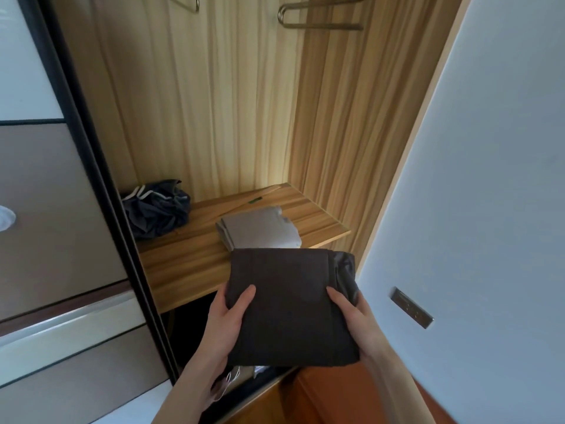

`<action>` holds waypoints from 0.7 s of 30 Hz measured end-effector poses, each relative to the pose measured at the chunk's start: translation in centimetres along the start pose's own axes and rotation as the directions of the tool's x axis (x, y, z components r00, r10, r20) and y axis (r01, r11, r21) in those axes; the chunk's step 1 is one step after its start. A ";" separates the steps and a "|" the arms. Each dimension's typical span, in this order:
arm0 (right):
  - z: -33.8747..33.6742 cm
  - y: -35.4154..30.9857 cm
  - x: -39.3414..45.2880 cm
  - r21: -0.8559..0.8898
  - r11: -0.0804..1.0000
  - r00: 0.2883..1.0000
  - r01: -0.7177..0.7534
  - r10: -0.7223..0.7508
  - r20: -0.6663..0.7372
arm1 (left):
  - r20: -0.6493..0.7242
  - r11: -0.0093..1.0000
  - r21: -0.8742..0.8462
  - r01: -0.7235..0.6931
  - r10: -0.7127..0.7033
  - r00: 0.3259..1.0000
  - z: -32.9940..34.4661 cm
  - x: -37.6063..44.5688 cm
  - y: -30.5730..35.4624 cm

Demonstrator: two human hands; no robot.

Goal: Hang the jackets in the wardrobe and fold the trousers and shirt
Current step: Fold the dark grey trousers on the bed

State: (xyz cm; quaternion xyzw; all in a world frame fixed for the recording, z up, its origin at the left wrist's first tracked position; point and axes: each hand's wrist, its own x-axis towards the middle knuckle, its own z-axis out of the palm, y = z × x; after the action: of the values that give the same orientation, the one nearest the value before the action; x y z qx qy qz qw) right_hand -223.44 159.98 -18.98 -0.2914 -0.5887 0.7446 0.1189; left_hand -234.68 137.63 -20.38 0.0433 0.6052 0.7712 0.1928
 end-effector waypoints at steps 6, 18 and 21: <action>1.9 -0.9 6.1 -0.044 0.998 0.998 0.052 -0.051 0.042 | -0.041 1.000 -0.010 0.015 -0.016 0.999 -0.3 5.7 0.6; 4.5 -4.3 19.5 -0.100 0.985 0.987 0.142 -0.134 0.086 | -0.187 0.996 0.089 -0.022 0.039 0.982 1.0 15.6 1.6; 5.0 -5.2 22.9 -0.137 0.976 0.981 0.167 -0.150 0.125 | -0.248 0.993 0.115 -0.031 0.059 0.967 1.6 18.0 1.8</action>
State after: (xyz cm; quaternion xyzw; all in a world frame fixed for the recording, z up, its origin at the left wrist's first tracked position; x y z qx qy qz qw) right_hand -245.53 169.35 -20.07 -0.2086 -0.6690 0.7028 0.1225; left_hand -251.24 145.08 -21.27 -0.0305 0.6653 0.7400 0.0944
